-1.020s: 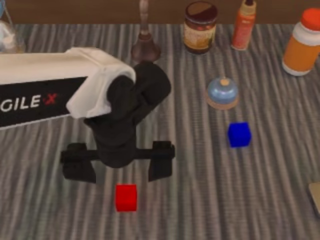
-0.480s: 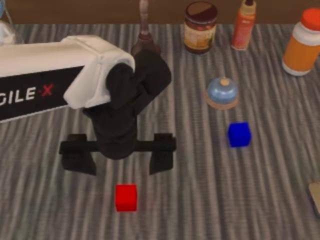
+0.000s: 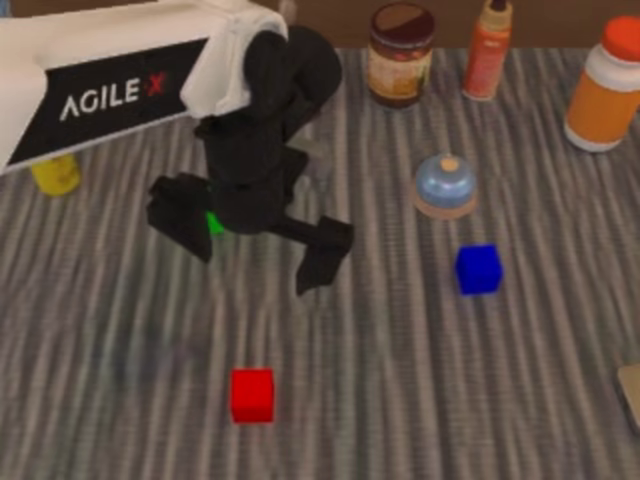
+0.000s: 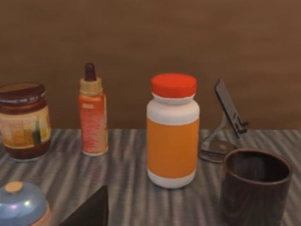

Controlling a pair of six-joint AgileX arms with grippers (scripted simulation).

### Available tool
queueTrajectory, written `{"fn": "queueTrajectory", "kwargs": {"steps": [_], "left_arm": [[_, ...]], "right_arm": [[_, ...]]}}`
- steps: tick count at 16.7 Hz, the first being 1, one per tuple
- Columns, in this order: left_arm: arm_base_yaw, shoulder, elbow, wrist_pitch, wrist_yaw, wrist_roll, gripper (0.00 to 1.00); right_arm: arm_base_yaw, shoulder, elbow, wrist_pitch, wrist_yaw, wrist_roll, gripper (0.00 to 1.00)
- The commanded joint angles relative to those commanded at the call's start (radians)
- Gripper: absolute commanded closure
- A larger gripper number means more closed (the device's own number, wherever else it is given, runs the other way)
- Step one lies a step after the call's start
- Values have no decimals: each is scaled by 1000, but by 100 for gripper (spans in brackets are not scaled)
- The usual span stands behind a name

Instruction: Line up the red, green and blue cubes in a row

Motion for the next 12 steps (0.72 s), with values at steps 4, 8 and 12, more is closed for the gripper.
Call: {"fn": "queueTrajectory", "kwargs": {"steps": [4,8,12], "left_arm": [[89,175,226,-93,11,408,0],[177,324,441,-169,19,801,0],[250,407,601,-205,23,1056,0]], "right_arm": [[0,0,0,0,0,0,0],[0,0,0,0,0,0,0],[0,0,0,0,0,0,0]]}}
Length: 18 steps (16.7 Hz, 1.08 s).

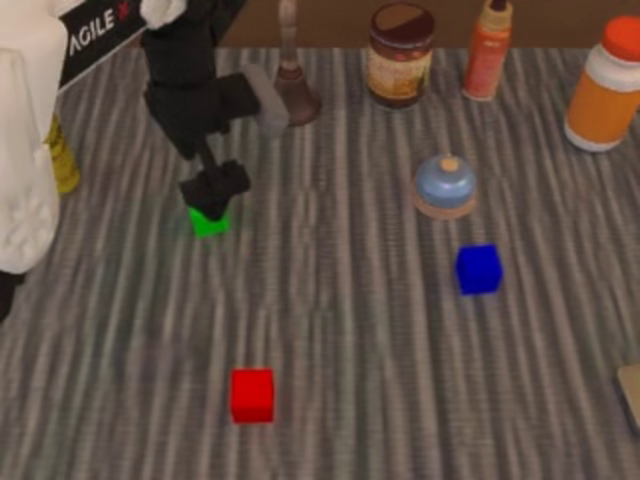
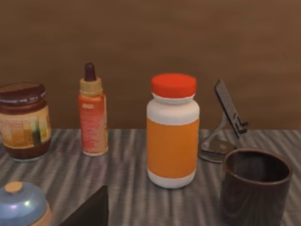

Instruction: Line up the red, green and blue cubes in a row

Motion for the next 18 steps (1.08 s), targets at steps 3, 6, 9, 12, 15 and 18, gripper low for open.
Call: {"fn": "queueTrajectory", "kwargs": {"steps": [3,6,9,12,15,18], "left_arm": [[27,22,57,-7,1,79,0],[29,24,62,-7,1,84,0],[25,20,56,-3,1,83,0],[27,34,-4,67,1,81,0],[29,61,-98,198,2,84,0],[30,84,-170,288,2,86,0]], "right_arm": [[0,0,0,0,0,0,0],[0,0,0,0,0,0,0],[0,0,0,0,0,0,0],[0,0,0,0,0,0,0],[0,0,0,0,0,0,0],[0,0,0,0,0,0,0]]}}
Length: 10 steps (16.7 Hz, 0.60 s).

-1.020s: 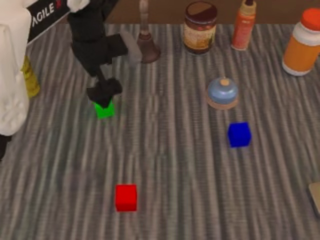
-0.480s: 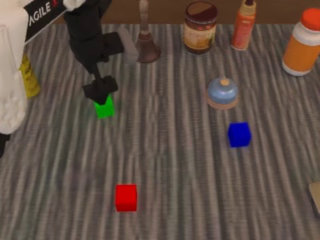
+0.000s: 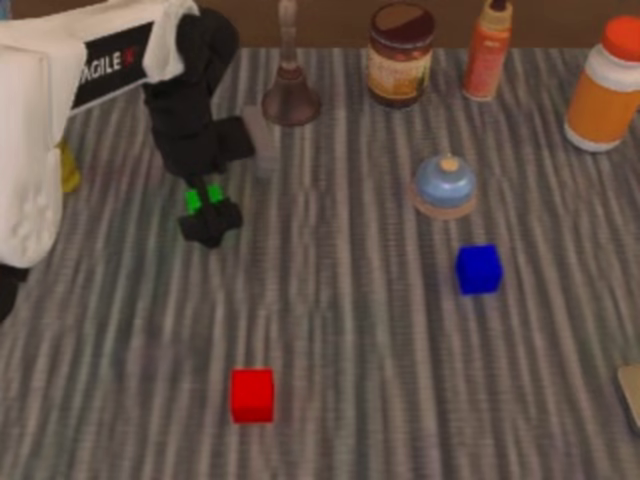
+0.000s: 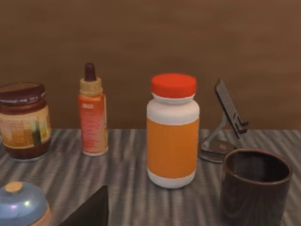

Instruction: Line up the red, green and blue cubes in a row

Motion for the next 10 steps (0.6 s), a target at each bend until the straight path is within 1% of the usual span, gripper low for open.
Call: {"fn": "queueTrajectory", "kwargs": {"steps": [4,10], "left_arm": [[0,3,-8,9,0,0,0],[0,3,-8,9,0,0,45]], "right_arm": [[0,0,0,0,0,0,0],[0,0,0,0,0,0,0]]}}
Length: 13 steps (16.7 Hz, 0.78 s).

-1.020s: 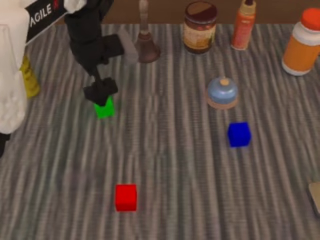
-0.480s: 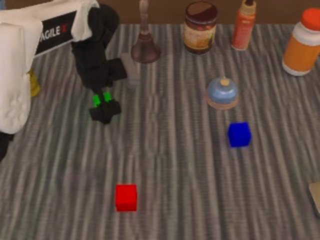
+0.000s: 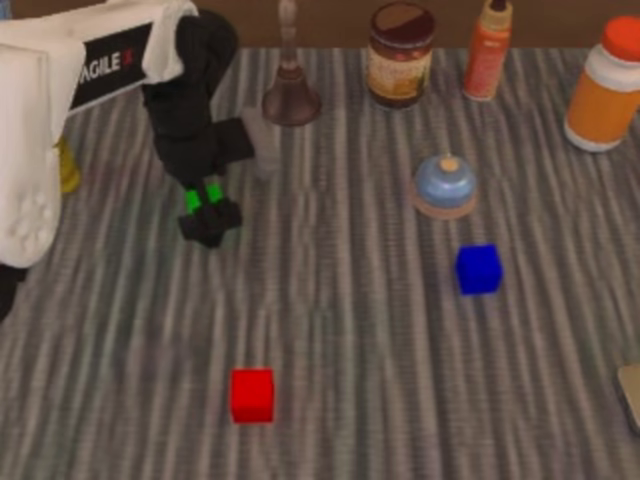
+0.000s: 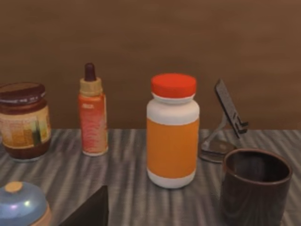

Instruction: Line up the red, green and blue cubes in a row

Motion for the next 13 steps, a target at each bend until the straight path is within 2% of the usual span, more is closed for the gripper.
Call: {"fn": "queueTrajectory", "kwargs": {"steps": [7,13], "left_arm": [[0,0,0,0,0,0,98],[0,0,0,0,0,0,100]], "right_arm": [[0,0,0,0,0,0,0],[0,0,0,0,0,0,0]]}}
